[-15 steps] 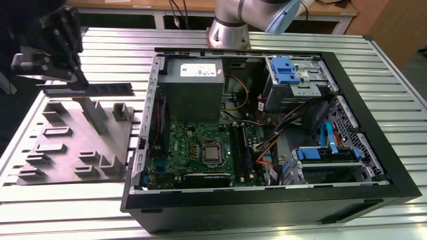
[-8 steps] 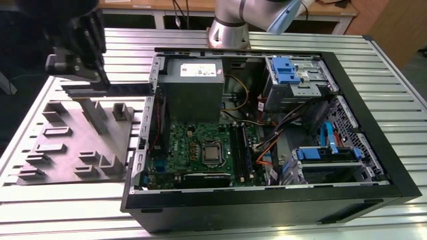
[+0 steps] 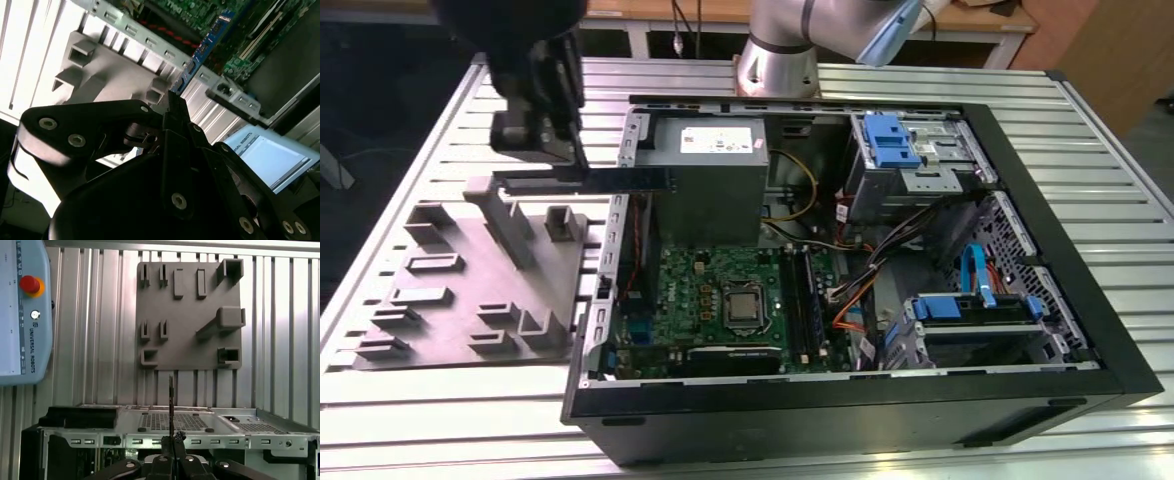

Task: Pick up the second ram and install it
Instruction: 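Pick up the second ram and move it above second insertion slot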

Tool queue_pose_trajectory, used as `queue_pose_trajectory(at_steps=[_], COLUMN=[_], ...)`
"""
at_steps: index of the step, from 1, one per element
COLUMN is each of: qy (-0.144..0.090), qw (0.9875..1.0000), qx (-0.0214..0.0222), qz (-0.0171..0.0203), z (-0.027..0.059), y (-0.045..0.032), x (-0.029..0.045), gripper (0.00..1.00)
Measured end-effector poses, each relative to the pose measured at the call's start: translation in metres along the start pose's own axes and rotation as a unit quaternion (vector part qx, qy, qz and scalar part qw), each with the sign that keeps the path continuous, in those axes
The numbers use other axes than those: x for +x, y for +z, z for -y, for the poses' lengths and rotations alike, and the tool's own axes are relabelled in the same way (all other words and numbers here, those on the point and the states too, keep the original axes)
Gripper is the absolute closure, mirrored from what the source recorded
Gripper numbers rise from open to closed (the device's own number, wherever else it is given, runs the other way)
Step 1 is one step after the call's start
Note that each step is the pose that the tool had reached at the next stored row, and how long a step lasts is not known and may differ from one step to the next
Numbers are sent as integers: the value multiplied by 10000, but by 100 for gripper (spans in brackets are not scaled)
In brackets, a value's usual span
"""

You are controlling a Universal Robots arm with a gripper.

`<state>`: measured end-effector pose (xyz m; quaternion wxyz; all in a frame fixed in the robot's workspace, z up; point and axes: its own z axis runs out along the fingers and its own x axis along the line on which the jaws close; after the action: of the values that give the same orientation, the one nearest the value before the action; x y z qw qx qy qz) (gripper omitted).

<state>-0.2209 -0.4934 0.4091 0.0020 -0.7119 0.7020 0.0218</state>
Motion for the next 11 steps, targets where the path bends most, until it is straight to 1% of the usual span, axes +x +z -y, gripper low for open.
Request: queue_pose_trajectory(at_steps=[11], qy=[0], qw=[10000], qx=[-11], qz=[0], z=[498], y=[-6], x=[7], gripper=[88])
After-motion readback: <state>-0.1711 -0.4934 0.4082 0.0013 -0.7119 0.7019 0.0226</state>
